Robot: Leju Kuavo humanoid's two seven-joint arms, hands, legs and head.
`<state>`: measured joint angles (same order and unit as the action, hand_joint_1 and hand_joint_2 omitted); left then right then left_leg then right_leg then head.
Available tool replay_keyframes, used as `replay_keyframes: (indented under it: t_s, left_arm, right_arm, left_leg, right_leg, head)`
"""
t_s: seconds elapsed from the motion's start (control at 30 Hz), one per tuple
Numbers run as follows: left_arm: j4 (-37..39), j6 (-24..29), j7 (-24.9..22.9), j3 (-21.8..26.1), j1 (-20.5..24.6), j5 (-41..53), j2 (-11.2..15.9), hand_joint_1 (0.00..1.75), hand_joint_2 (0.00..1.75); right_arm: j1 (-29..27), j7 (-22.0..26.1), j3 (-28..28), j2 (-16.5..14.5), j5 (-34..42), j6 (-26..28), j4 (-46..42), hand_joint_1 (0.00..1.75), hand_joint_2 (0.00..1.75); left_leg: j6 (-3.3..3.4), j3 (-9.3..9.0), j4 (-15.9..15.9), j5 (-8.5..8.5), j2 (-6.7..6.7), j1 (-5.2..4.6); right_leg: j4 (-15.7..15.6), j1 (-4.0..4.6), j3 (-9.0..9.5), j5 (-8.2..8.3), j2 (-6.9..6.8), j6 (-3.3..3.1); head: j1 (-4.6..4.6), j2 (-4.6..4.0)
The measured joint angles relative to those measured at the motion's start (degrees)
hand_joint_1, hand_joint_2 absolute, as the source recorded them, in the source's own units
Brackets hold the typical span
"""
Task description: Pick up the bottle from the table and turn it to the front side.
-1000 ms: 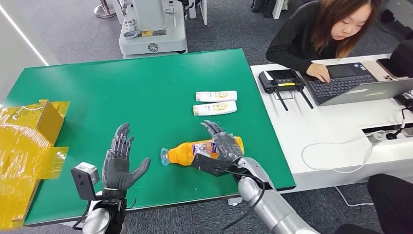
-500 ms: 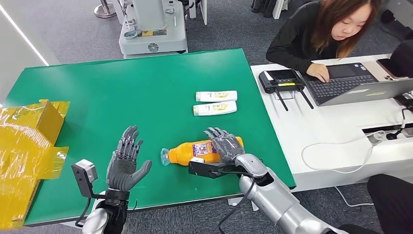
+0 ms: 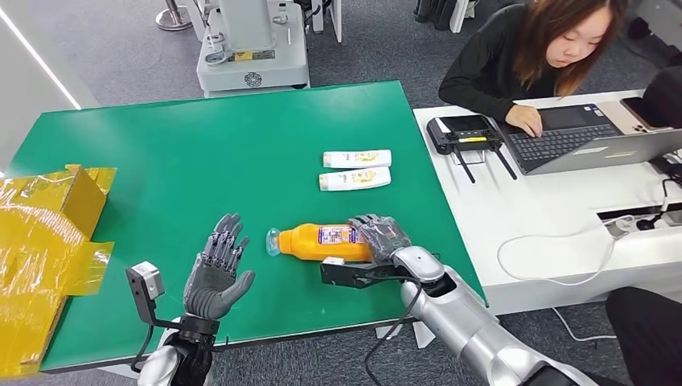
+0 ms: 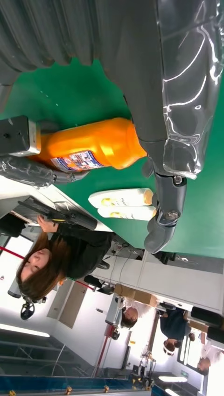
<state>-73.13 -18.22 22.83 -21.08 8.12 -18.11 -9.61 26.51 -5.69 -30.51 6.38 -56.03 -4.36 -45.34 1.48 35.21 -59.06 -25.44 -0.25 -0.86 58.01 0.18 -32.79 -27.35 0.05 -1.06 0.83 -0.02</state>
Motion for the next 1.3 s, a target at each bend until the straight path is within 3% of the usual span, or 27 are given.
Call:
replay_keyframes:
  t_s: [0.33,0.53,0.77,1.0,1.17,1.3]
  left_arm:
    - [0.3,-0.4,-0.6,0.2,0.0,-0.4,-0.4,0.0,1.75]
    - [0.4,2.2,0.3,0.7,0.0,1.4,-0.4,0.0,1.75]
    - [0.1,10.6,2.9,1.1,-0.1,10.0,-0.5,0.0,1.75]
    - [-0.2,15.1,6.8,1.1,-0.9,11.4,-0.5,0.0,1.75]
    - [-0.3,15.8,7.3,1.1,-0.9,10.9,-0.2,0.0,1.75]
    - [-0.3,13.4,6.7,1.1,0.5,10.6,-0.1,0.0,1.75]
  right_arm:
    - [0.1,4.9,0.7,0.1,4.2,0.0,0.6,1.75,1.75]
    - [-2.2,11.7,3.2,-0.1,11.8,4.2,-0.6,1.75,1.75]
    - [-12.0,15.5,6.3,-0.3,21.3,8.7,-13.6,1.75,1.75]
    - [-20.6,16.6,6.4,-0.3,24.9,13.9,-26.5,1.75,1.75]
    - [-24.6,19.6,6.9,-0.6,27.3,18.9,-31.5,1.75,1.75]
    - [-23.7,22.9,7.9,-2.3,31.2,21.1,-31.5,1.75,1.75]
  left_leg:
    - [0.0,-0.08,0.0,-0.01,0.04,0.0]
    - [-0.01,-0.09,0.0,-0.01,0.0,0.02]
    - [-0.03,0.03,0.0,-0.03,-0.23,0.02]
    - [-0.04,0.07,0.0,-0.09,-0.23,0.02]
    - [-0.04,0.09,0.0,-0.09,-0.22,0.02]
    - [-0.07,0.08,0.0,-0.05,-0.11,0.02]
  right_leg:
    - [0.0,0.0,0.09,0.0,0.03,0.01]
    - [0.0,0.02,0.1,0.01,0.0,0.0]
    - [0.0,0.02,0.04,-0.06,-0.18,0.01]
    - [0.0,0.02,-0.02,-0.14,-0.17,0.01]
    - [0.0,0.02,-0.02,-0.13,-0.16,0.0]
    - [0.0,0.02,-0.04,-0.08,-0.09,-0.03]
  head:
    - [0.01,0.0]
    - [0.0,0.0]
    - [0.0,0.0]
    - [0.01,0.0]
    - [0.01,0.0]
    - [0.0,0.0]
